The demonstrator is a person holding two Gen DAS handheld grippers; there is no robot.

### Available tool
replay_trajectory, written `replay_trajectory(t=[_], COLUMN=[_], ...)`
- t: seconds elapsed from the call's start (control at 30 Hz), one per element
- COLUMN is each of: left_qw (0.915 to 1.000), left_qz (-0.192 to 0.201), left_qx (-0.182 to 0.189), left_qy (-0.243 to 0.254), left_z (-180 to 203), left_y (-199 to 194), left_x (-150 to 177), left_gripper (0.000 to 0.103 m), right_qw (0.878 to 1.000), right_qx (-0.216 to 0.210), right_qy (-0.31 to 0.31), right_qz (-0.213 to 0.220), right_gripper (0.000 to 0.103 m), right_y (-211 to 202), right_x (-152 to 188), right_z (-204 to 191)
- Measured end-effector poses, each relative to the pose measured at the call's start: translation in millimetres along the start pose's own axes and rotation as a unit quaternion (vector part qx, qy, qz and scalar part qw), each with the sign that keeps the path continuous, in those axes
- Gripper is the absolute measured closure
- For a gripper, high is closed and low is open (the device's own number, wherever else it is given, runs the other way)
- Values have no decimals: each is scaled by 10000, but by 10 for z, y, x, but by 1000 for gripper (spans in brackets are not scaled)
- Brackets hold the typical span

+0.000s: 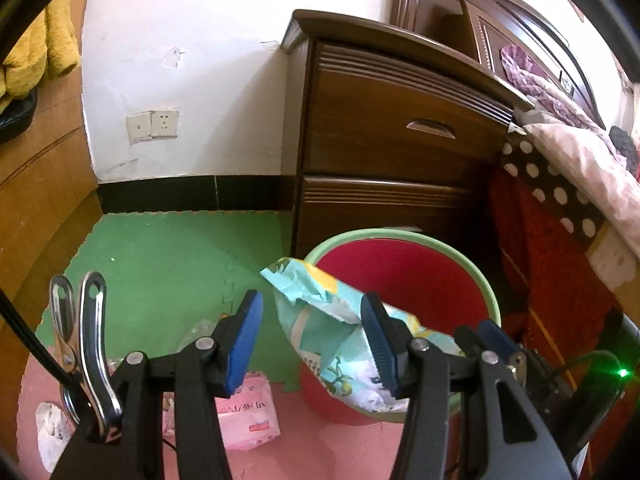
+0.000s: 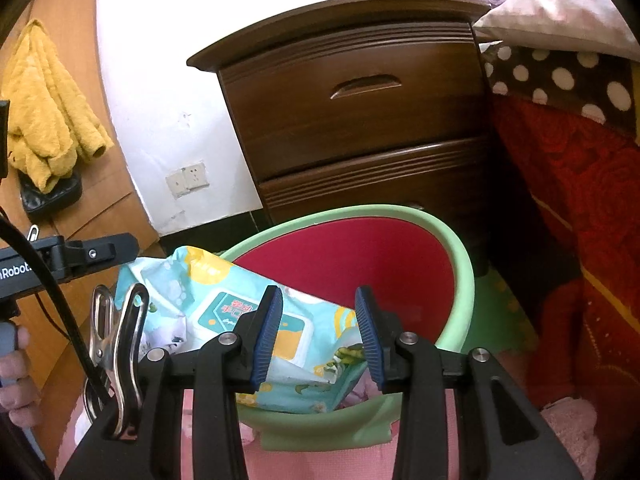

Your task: Collect trash

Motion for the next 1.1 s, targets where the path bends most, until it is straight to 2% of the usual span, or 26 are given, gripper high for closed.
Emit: replay_trajectory(t=[0.2, 0.33, 0.5, 0.63, 0.83, 1.1], left_qw=[9999, 9996, 9995, 9994, 9972, 9979], left_qz=[-90, -216, -186, -182, -481, -489], left_qx=[5, 202, 199, 164, 432, 336], left_qy=[-83, -40, 130, 251, 365, 273], left_z=[-87, 20, 183, 306, 494, 340], left_y=[-8, 51, 90, 160, 405, 433], left_x=[123, 192, 174, 159, 217, 306], left_gripper=[50, 61, 67, 67, 67, 65], right_qw=[10000, 10000, 9999, 9998, 9998, 9999], right_qx=[2, 32, 8, -11, -29, -40], right_qy=[33, 8, 104, 156, 145, 111], right_qz=[-19, -2, 89, 109, 107, 40], right_gripper=[64, 64, 64, 64, 64, 64], right_y=[-1, -3, -41, -58, -64, -34], right_x=[0, -7, -30, -35, -38, -2], right_z=[12, 10, 57, 78, 72, 48])
Point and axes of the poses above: each gripper's, at about its wrist camera, not at the fingertips, and y roughly the way its jaws point, z to its right, x to its underside, the point moved 7 cm from there along y, roughly the way its jaws point, and after that the axes turned 1 degree about x, right-handed, at the moved point
